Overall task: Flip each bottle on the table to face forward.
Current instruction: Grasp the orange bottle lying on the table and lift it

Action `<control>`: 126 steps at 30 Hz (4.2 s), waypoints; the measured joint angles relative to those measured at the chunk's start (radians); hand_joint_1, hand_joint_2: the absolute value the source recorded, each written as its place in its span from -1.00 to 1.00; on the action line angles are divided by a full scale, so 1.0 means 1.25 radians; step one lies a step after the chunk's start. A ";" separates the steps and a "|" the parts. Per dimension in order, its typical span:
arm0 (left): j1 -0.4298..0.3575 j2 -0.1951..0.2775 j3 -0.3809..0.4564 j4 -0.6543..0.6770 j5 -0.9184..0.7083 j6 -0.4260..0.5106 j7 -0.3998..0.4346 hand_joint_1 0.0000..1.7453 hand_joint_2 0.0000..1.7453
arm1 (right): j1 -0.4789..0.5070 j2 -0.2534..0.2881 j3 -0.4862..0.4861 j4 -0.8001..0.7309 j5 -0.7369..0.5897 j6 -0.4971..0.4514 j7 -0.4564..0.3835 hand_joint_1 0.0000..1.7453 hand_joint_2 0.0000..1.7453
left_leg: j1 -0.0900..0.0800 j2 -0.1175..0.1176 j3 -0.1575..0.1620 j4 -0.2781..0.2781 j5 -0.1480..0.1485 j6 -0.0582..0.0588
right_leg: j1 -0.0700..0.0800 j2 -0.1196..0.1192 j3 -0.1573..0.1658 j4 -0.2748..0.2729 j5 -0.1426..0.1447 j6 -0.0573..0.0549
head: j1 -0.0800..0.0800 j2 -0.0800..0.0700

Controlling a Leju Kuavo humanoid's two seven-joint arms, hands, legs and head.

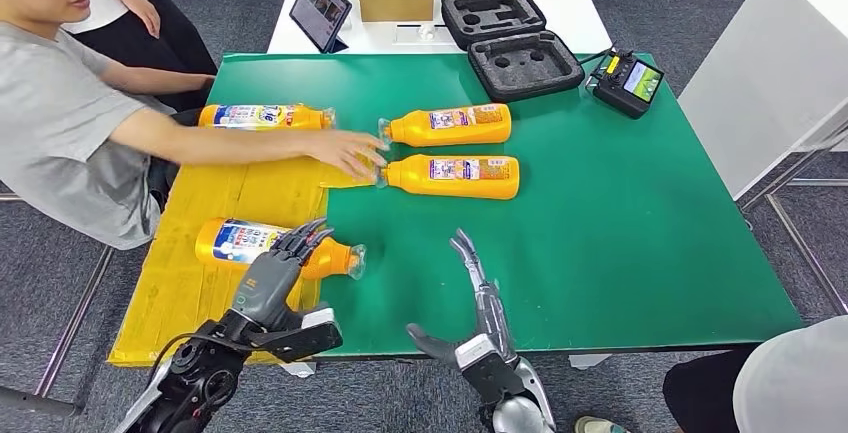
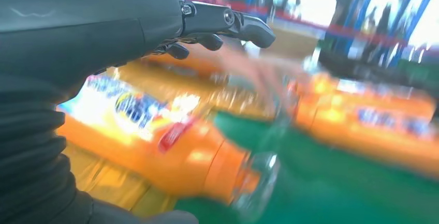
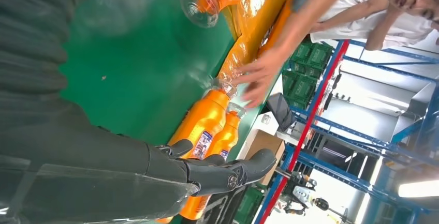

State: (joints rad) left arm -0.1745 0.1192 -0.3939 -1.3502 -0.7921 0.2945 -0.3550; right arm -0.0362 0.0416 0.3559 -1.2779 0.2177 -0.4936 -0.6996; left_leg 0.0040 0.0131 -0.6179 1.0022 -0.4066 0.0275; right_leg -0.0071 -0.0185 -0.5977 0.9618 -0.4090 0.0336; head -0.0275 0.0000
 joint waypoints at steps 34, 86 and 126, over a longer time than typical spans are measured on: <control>0.034 -0.175 -0.064 -0.043 0.585 0.035 -0.213 -1.00 1.00 | -0.005 0.001 -0.319 0.031 0.622 -0.138 0.172 -1.00 1.00 | 0.000 0.000 0.000 0.000 0.000 0.000 | 0.000 0.000 0.000 0.000 0.000 0.000 | 0.000 0.000; -0.020 -0.178 -0.097 0.026 0.567 0.028 -0.209 -1.00 1.00 | -0.129 -0.021 -0.203 0.256 0.959 -0.047 0.408 -1.00 1.00 | 0.000 0.001 0.004 0.000 0.000 0.000 | 0.000 0.001 0.003 0.000 0.001 0.000 | 0.000 0.000; -0.018 -0.177 -0.104 0.038 0.564 0.030 -0.201 -1.00 1.00 | -0.323 -0.034 -0.230 0.507 0.847 0.180 0.457 1.00 1.00 | -0.001 0.001 0.026 0.000 -0.006 0.003 | -0.001 0.001 0.016 -0.004 -0.005 0.001 | 0.000 0.000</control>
State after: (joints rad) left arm -0.1972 -0.1022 -0.5244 -1.3029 -0.0866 0.3323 -0.6063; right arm -0.4398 -0.0011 0.0686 -0.6441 1.2765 -0.2687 -0.1281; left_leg 0.0029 0.0146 -0.5851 1.0018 -0.4145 0.0310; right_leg -0.0085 -0.0167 -0.5781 0.9571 -0.4156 0.0354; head -0.0278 0.0000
